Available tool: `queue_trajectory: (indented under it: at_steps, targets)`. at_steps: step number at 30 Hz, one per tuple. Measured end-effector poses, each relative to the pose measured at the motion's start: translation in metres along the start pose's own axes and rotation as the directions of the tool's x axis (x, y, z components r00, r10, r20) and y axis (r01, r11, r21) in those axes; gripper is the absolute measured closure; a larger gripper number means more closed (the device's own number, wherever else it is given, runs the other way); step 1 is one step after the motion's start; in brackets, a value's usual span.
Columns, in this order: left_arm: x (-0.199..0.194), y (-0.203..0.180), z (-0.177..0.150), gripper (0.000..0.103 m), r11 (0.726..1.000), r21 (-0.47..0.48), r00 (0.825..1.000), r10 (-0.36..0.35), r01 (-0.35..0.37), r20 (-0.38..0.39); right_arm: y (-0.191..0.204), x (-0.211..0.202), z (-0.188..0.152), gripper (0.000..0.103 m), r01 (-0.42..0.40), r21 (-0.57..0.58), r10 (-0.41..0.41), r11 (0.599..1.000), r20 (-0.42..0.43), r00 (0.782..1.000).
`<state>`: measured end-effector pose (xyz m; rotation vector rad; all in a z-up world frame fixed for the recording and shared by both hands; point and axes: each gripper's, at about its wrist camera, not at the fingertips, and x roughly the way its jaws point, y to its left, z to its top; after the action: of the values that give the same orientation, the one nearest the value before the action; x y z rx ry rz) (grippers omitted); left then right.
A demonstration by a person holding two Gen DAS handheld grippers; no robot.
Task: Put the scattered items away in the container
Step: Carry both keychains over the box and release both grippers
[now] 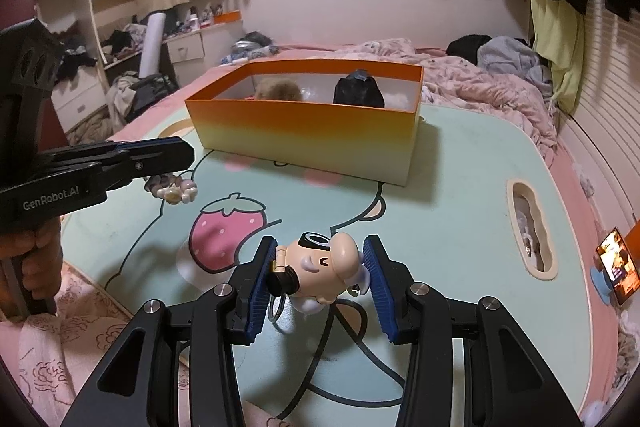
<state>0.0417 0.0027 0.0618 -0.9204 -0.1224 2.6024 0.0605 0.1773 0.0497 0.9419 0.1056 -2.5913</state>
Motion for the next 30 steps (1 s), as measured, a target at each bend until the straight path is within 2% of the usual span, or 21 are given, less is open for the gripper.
queue_trajectory:
  at_steps: [7,11,15,19,22,24,27,29,30]
  targets:
    - [-0.003,0.003,0.004,0.086,1.0,-0.005,1.0,-0.006,0.006,0.012,0.003,0.001,0.002,0.06,-0.006,-0.005,0.006,1.0,-0.001,1.0]
    - [-0.005,0.005,0.023,0.086,1.0,0.007,0.999,-0.015,0.015,0.031,-0.003,0.001,0.017,0.06,-0.056,0.023,0.055,0.998,0.011,0.998]
    - [-0.002,0.008,0.061,0.086,0.999,0.047,0.998,0.013,-0.016,0.065,-0.011,-0.004,0.06,0.06,-0.09,0.042,0.087,0.995,0.074,0.993]
    - [0.015,0.017,0.104,0.086,0.997,0.054,0.996,0.042,-0.046,0.074,-0.015,0.001,0.114,0.06,-0.07,0.025,0.066,0.997,0.137,0.988]
    - [0.044,0.027,0.125,0.086,0.994,0.055,0.995,0.089,-0.092,0.045,-0.017,0.021,0.143,0.06,-0.068,0.041,0.062,0.997,0.139,0.988]
    - [0.065,0.035,0.129,0.086,0.993,0.039,0.994,0.112,-0.113,0.009,-0.018,0.041,0.153,0.06,-0.031,0.044,0.026,0.999,0.124,0.992]
    - [0.089,0.048,0.127,0.085,0.996,-0.006,0.995,0.087,-0.088,-0.043,-0.017,0.068,0.153,0.06,0.022,0.032,-0.025,0.999,0.095,0.995]
    - [0.101,0.053,0.124,0.085,0.995,-0.016,0.993,0.095,-0.096,-0.072,-0.018,0.083,0.151,0.059,0.051,0.022,-0.052,0.998,0.075,0.996]
    - [0.105,0.053,0.123,0.08,0.994,-0.013,0.991,0.106,-0.107,-0.079,-0.019,0.089,0.149,0.059,0.065,0.02,-0.067,0.998,0.071,0.995]
